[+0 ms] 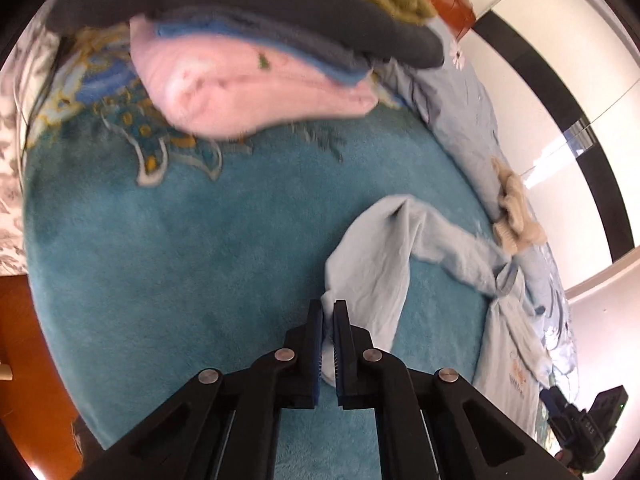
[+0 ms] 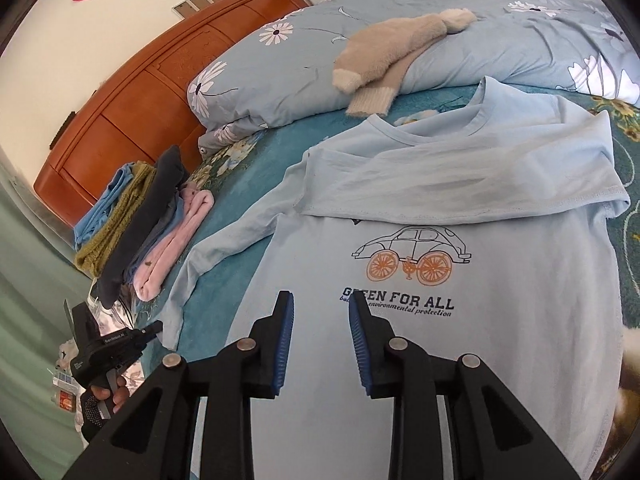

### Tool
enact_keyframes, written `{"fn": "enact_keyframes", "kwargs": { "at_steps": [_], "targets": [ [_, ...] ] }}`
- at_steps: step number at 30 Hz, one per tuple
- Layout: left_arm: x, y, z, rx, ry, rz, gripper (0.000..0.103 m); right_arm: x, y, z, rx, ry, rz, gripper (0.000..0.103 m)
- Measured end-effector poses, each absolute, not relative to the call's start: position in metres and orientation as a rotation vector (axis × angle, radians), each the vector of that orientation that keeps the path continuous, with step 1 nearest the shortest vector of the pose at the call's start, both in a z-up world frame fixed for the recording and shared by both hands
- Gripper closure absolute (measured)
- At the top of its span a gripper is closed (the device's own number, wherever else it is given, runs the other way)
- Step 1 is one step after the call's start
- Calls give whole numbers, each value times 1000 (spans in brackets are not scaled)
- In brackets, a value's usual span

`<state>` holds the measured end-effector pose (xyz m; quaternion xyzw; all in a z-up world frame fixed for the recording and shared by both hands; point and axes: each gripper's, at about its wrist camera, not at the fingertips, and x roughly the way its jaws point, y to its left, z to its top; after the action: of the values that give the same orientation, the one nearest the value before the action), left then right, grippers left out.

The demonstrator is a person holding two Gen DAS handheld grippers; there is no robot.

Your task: Fold clothes

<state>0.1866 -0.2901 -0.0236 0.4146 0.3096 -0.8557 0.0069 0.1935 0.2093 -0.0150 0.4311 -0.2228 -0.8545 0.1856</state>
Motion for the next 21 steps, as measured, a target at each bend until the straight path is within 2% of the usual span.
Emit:
{"fn": "enact_keyframes", "kwargs": {
  "at_steps": [5, 10, 15, 21],
  "targets": [
    [171, -295, 43, 1161, 844, -2818, 98, 195, 216, -16, 1205, -632, -2404, 74],
    [144, -264, 115, 1104, 737, -3010, 98, 194, 223, -13, 1176, -639, -2403, 74],
    [115, -200, 163, 1171, 630, -3163, 98, 197, 255, -4, 1097, -668, -2457, 74],
    [83, -85, 183, 1334, 506, -3274, 98, 207, 319, 5, 978, -741, -2617, 74]
  ]
}}
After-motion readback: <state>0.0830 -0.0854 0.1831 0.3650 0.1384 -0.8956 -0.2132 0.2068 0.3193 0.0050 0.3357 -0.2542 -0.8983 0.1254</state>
